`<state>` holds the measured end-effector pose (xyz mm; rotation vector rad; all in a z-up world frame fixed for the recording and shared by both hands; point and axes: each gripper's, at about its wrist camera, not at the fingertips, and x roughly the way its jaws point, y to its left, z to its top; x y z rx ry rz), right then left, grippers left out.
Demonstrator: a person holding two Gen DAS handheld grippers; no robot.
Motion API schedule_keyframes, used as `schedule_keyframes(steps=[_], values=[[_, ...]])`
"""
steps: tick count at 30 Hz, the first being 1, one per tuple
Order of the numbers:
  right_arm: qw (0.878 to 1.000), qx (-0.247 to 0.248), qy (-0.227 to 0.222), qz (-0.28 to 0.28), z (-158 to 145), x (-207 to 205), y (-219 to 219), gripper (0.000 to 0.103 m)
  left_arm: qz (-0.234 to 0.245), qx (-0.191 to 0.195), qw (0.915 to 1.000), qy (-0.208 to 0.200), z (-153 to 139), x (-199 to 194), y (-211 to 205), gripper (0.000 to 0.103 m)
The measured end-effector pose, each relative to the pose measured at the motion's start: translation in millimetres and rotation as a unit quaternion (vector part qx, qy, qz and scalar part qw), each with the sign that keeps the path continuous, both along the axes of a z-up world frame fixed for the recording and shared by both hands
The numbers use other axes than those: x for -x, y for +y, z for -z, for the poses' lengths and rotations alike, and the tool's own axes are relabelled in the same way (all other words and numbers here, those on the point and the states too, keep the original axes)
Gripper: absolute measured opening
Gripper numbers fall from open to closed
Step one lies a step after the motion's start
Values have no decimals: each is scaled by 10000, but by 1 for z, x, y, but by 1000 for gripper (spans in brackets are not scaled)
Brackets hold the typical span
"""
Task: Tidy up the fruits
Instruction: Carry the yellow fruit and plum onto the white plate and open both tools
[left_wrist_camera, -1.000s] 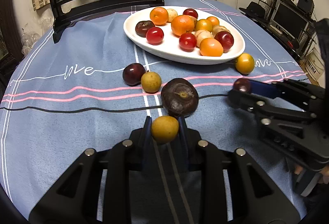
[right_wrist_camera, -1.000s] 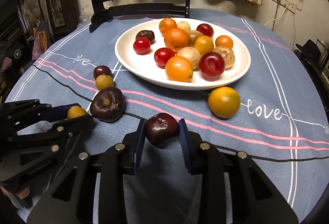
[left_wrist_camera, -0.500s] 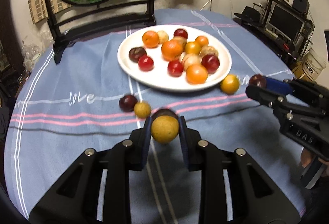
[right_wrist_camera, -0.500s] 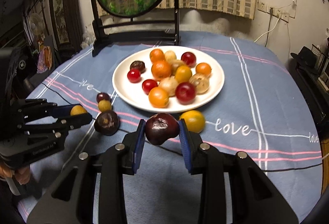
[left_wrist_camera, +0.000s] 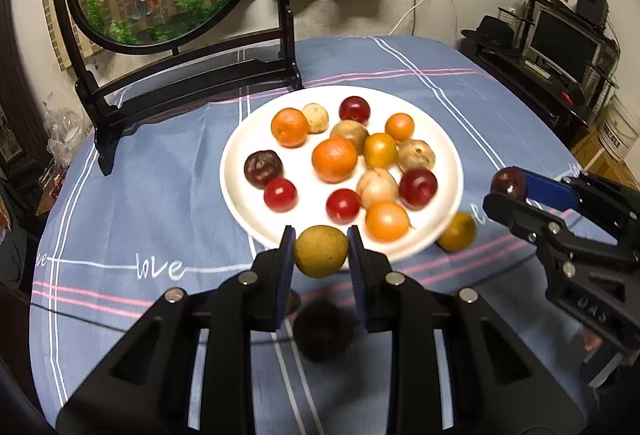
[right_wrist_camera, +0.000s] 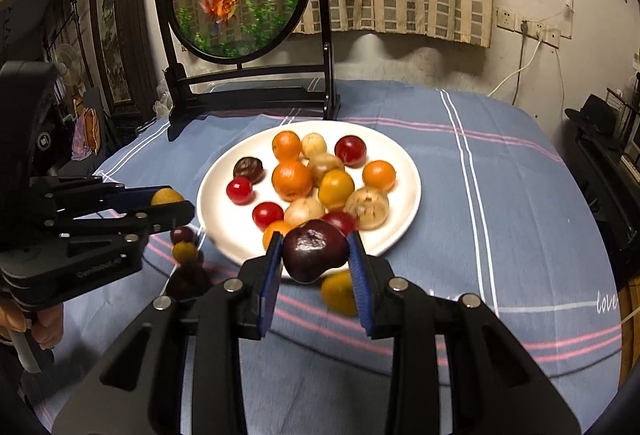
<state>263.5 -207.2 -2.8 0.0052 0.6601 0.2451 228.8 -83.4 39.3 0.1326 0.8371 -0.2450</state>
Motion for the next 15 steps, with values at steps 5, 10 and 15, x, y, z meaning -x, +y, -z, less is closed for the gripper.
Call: schedule_keyframes(steps=[5, 10, 15], values=[[10000, 3, 16, -6, 0, -27, 8, 33, -150, 106, 9997, 138, 6, -34, 1, 26], [9999, -37, 119, -13, 5, -55, 12, 33, -232, 108, 9994, 231, 15, -61, -2, 26], [9997, -24, 239, 39, 15, -76, 11, 33, -316, 100, 9990, 306, 27, -80, -5, 26]])
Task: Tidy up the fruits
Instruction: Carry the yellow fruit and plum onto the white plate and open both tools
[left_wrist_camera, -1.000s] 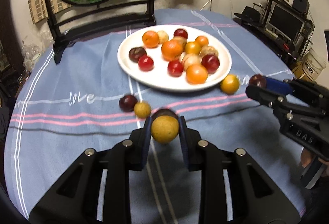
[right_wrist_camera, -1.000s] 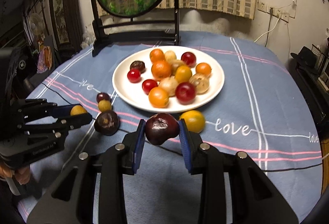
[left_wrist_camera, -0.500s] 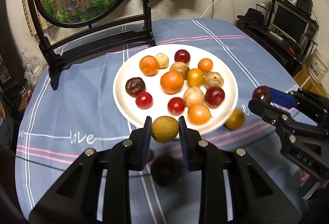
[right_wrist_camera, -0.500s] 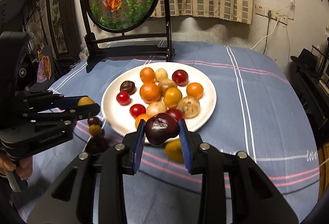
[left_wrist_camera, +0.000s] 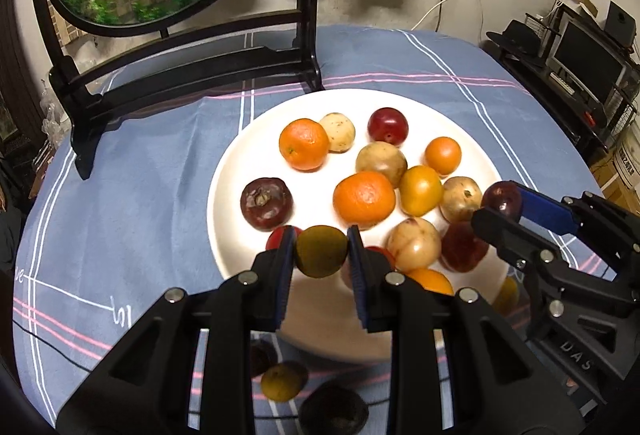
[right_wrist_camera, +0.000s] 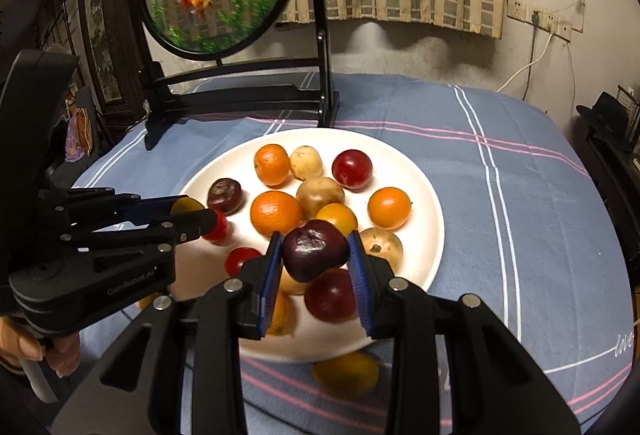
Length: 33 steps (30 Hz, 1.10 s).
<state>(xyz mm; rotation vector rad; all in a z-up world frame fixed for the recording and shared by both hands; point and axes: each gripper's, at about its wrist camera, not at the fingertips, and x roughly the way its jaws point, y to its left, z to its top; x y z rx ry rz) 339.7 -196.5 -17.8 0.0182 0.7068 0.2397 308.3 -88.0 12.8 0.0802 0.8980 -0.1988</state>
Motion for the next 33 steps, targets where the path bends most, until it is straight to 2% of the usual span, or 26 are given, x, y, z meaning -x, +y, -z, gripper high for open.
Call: schedule_keyframes(steps=[15, 33], values=[[9999, 28, 158, 9, 16, -22, -2, 33, -173, -83, 9997, 122, 22, -13, -13, 26], [9994, -43, 271, 223, 28, -38, 0, 34, -352, -137, 9993, 60, 20, -30, -11, 28]])
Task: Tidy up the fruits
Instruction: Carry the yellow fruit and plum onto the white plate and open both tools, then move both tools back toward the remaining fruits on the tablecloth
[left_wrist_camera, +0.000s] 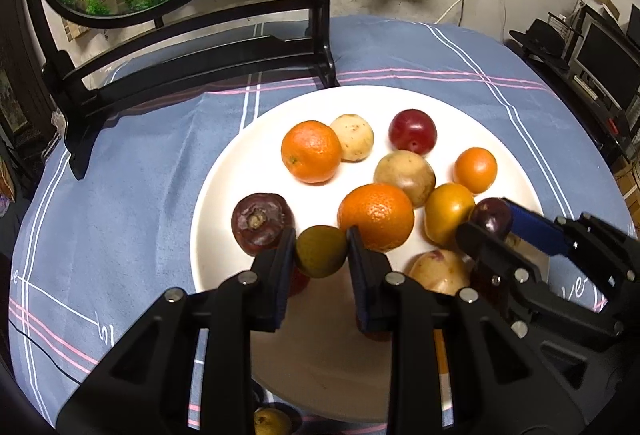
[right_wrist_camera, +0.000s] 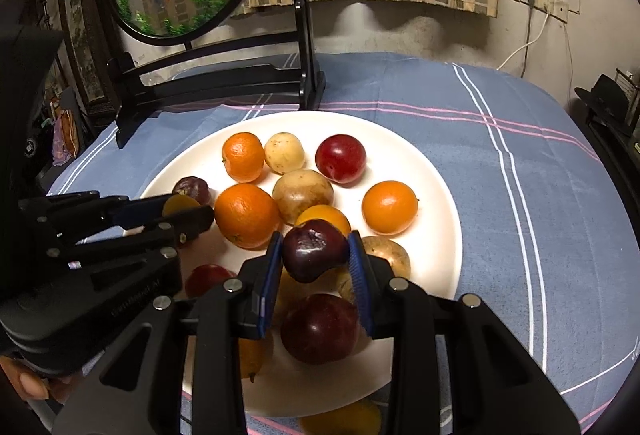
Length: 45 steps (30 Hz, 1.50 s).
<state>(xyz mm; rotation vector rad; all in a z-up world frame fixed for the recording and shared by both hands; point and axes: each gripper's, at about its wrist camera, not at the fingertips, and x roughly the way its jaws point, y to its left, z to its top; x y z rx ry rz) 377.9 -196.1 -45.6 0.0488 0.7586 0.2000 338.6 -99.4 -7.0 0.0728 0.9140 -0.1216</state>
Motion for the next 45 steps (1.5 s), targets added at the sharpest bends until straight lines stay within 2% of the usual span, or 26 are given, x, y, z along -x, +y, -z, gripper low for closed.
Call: schedule_keyframes(steps=[1, 3, 6, 12, 21, 23, 26, 31, 38, 45], values=[[10000, -20, 5, -4, 0, 0, 0, 34, -37, 9, 10000, -2, 0, -1, 1, 31], [10000, -26, -17, 2, -2, 2, -1, 36, -163, -88, 9998, -49, -1, 0, 3, 57], [10000, -55, -47, 22, -4, 5, -4, 36, -136, -70, 9998, -122, -3, 2, 6, 69], [9998, -163, -109, 82, -10, 18, -14, 36, -79, 82, 9998, -185, -15, 14, 9, 72], [9992, -300, -174, 200, -23, 55, -25, 37, 178, 29, 9989, -422, -42, 52, 0, 72], [9987, -357, -224, 281, -25, 65, -28, 38, 225, -20, 9987, -459, -46, 63, 1, 72], [9978, -485, -280, 358, -27, 84, -33, 48, 259, -42, 9984, -493, -47, 79, 5, 72], [9972, -530, -312, 436, -25, 113, -32, 56, 231, -39, 9986, -466, -40, 109, 20, 73], [9983, -464, -183, 290, -10, 139, -16, 58, 114, 68, 9991, -408, -28, 147, 46, 73], [9977, -635, -104, 224, 4, 144, -11, 58, 91, -65, 9995, -285, -5, 165, 56, 73]])
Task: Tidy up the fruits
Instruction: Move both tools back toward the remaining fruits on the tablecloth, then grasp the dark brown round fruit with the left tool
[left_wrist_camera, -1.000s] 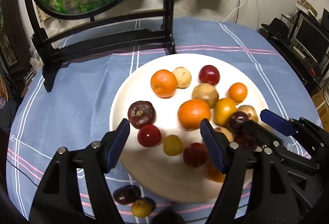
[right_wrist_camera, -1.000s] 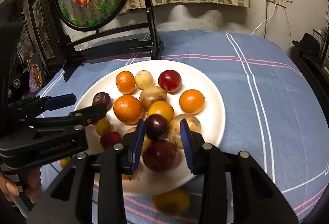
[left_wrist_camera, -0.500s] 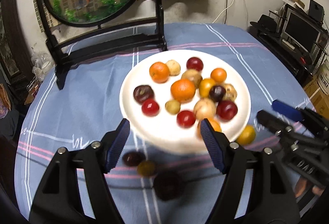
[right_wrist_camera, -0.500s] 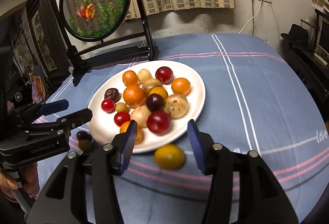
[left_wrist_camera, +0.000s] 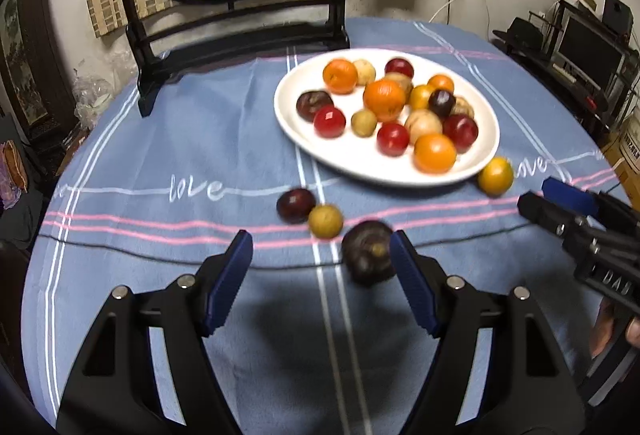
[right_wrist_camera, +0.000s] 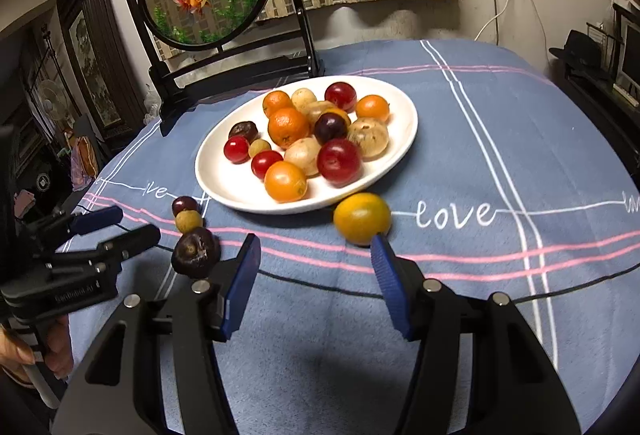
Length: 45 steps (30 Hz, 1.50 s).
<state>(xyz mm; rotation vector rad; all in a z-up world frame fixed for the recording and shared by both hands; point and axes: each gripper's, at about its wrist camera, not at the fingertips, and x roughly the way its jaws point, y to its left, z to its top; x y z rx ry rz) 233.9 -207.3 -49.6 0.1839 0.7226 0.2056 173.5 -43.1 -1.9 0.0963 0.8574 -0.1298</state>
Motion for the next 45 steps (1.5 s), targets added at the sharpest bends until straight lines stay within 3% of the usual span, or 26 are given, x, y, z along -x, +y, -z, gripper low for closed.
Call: schedule_keyframes(steps=[13, 17, 25, 32, 35, 45], values=[[9989, -354, 152, -282, 11, -3, -6, 58, -187, 389, 9983, 397, 28, -1, -14, 73], [9988, -357, 142, -301, 10, -2, -5, 58, -175, 167, 9985, 489, 37, -8, -27, 73], [9988, -324, 167, -311, 12, -3, -4, 58, -326, 250, 9973, 605, 48, -20, -29, 71], [9989, -312, 174, -318, 13, -5, -3, 58, -391, 257, 9971, 603, 46, -25, -25, 62], [9989, -296, 186, -308, 14, -5, -3, 58, -337, 177, 9979, 529, 46, -24, -27, 46], [9990, -256, 204, -298, 15, -6, -3, 58, -143, 281, 9979, 562, 45, -2, -16, 45]])
